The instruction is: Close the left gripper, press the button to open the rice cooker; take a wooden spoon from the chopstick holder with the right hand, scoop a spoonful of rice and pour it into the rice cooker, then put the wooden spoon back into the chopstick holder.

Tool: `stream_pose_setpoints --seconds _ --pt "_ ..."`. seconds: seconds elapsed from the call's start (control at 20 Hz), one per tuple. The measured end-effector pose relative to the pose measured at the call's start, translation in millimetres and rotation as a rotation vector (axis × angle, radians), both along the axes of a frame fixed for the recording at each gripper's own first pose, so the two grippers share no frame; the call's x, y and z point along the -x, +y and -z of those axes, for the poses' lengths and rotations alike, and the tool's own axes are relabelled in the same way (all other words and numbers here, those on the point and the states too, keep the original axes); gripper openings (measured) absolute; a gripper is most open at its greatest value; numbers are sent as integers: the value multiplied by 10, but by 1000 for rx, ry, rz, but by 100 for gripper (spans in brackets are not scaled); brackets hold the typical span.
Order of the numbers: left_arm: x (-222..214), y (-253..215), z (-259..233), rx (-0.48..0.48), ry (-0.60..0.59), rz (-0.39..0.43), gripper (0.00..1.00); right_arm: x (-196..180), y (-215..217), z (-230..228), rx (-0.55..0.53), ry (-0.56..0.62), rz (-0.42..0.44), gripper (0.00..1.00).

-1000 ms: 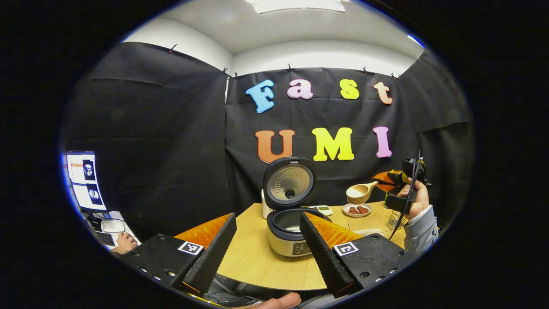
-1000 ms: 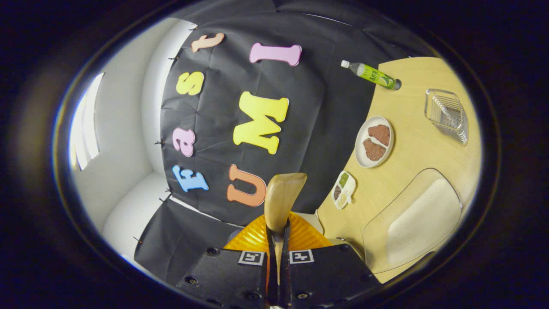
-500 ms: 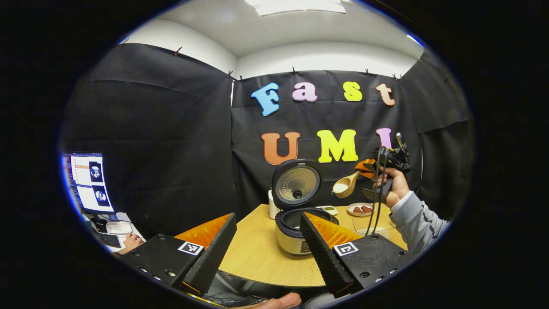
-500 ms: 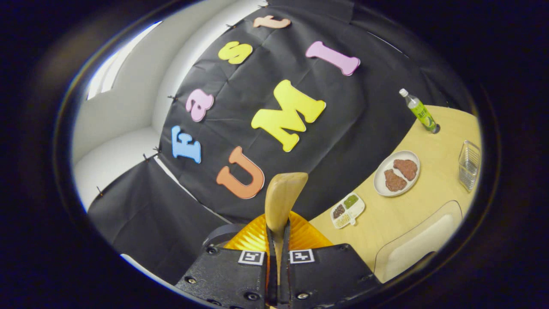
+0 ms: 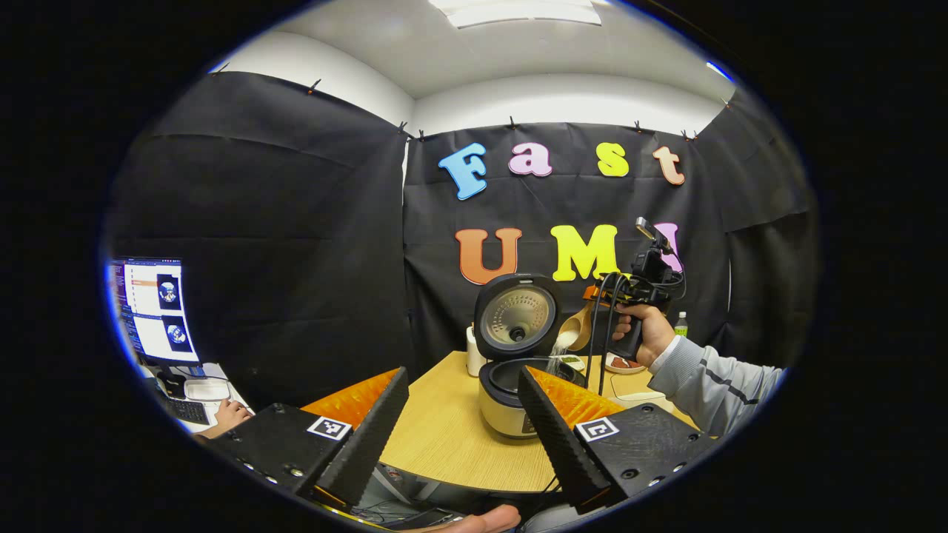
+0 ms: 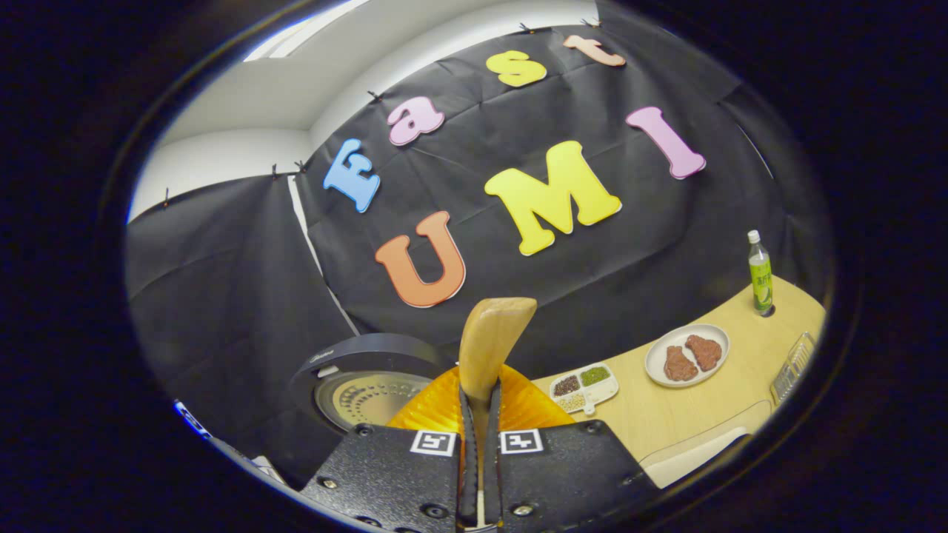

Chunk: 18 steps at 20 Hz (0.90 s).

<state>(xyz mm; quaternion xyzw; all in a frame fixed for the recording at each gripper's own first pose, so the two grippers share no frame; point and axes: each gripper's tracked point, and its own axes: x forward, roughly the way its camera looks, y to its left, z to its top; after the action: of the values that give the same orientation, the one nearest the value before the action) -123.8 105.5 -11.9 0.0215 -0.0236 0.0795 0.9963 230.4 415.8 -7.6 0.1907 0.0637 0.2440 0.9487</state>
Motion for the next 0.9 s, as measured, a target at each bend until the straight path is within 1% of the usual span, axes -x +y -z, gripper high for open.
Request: stream_pose_setpoints --seconds 0.2,0.35,0.45,0.5,0.55,0.8,0.9 --pt "21 33 -19 14 -5 -4 95 66 161 -29 125 -100 -39 8" --pt "4 7 8 8 1 -1 95 135 246 -78 197 -179 -74 8" --pt "0 -15 0 0 5 4 95 228 298 -61 234 -200 -98 8" --pt "0 -34 4 0 9 2 95 280 324 -59 269 -216 -116 7" --pt "-12 -45 22 3 15 0 95 334 363 -98 302 -246 -125 8" --pt "-31 -186 -40 9 28 1 94 608 526 -256 535 -485 -138 8" --pt "-48 -259 -63 5 32 0 95 697 515 -240 589 -534 -130 9"
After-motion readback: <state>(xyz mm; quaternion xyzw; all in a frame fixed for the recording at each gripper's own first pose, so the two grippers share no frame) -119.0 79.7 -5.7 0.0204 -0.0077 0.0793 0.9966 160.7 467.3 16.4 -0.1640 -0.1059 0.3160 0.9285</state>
